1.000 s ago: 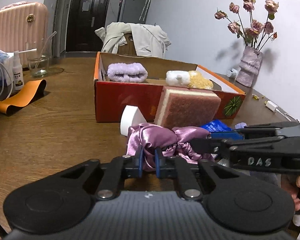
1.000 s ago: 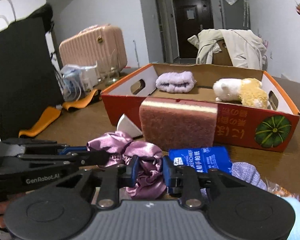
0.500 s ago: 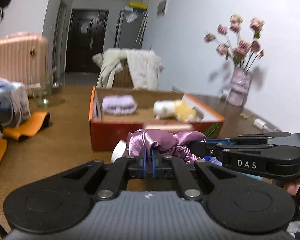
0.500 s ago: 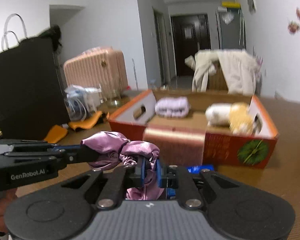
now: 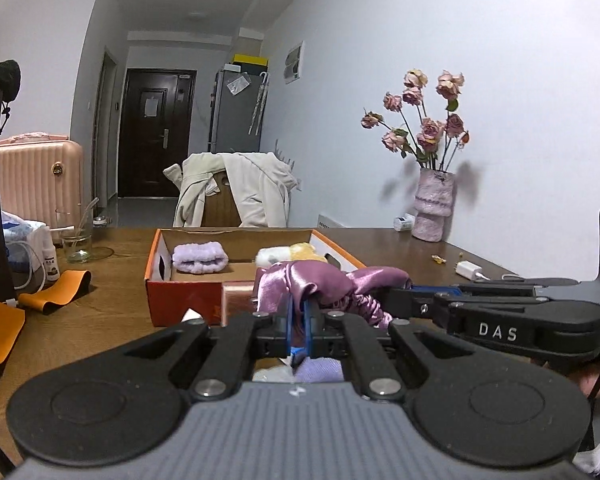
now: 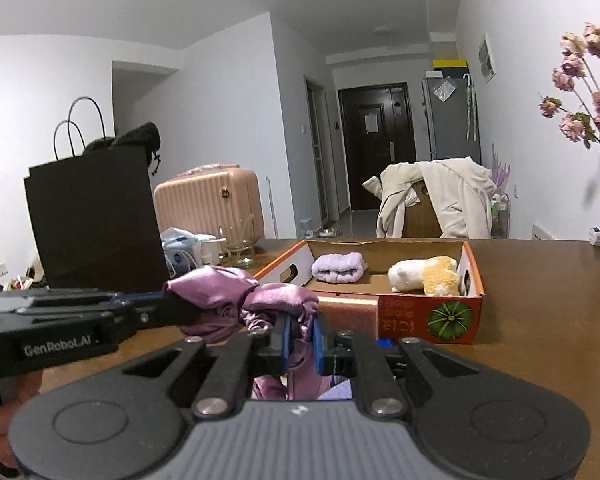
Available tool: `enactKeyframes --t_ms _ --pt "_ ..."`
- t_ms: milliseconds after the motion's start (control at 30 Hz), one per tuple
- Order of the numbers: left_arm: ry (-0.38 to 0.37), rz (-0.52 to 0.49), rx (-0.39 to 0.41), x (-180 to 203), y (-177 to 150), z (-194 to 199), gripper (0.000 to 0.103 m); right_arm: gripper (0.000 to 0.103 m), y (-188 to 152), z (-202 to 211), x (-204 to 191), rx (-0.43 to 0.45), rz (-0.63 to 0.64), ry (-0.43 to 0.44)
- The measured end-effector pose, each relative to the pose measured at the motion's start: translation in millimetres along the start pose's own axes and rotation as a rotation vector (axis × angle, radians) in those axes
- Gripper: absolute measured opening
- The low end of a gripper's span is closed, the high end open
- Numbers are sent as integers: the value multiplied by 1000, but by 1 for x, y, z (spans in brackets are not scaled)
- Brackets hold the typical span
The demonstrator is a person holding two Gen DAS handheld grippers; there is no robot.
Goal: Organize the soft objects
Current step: 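Carry the scrunchie into the box and open both tools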
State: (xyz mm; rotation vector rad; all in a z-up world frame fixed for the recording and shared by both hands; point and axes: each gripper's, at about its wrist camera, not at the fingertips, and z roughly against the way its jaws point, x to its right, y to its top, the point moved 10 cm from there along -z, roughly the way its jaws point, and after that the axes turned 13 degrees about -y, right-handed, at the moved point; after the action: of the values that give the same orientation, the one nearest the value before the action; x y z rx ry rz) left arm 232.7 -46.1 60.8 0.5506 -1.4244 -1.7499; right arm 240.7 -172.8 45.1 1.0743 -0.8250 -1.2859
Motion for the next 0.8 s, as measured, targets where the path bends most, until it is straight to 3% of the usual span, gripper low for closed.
enactKeyframes --t_ms 233,400,567,800 --pt "-21 -6 7 6 5 1 6 11 4 15 6 28 -24 -6" --pt "-37 -7 2 -10 22 -26 6 11 22 3 11 45 0 -22" --pt "-72 13 -38 -51 51 -89 6 11 47 -50 23 18 19 -31" --pt "-73 44 -151 -117 89 -211 6 11 94 -175 36 -54 61 -49"
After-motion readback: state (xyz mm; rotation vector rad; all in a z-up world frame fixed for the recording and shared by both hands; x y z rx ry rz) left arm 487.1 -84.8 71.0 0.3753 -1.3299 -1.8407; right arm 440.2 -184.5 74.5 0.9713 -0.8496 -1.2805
